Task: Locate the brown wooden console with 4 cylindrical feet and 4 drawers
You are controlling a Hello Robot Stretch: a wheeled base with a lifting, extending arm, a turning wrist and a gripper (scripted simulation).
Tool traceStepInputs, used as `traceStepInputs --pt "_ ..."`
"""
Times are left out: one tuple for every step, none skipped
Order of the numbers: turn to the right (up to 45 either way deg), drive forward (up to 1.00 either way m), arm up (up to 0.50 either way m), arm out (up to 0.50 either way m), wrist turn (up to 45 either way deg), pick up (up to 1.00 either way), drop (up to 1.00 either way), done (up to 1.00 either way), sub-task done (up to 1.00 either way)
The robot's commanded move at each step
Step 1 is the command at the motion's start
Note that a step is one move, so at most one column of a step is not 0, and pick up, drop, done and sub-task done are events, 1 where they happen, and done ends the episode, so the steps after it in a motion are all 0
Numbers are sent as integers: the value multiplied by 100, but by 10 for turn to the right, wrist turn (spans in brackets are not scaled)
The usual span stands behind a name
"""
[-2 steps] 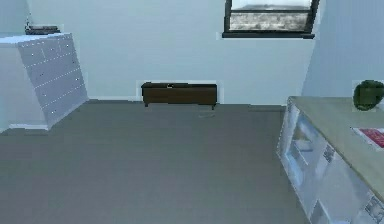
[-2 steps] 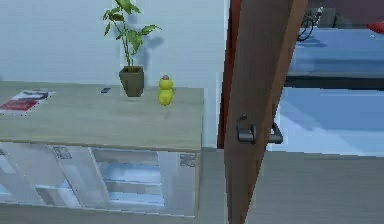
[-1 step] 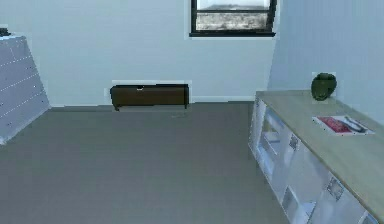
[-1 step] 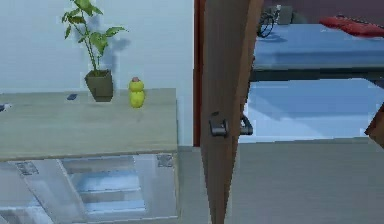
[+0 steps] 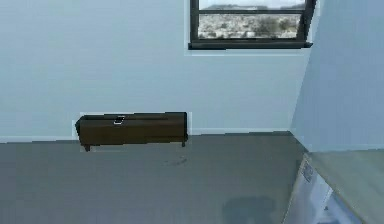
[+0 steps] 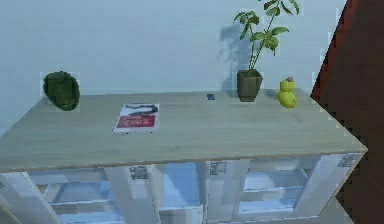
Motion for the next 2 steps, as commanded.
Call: traceStepInputs --pt "30 0 0 0 0 0 0 0 0" --pt "0 100 0 0 0 0 0 0 0"
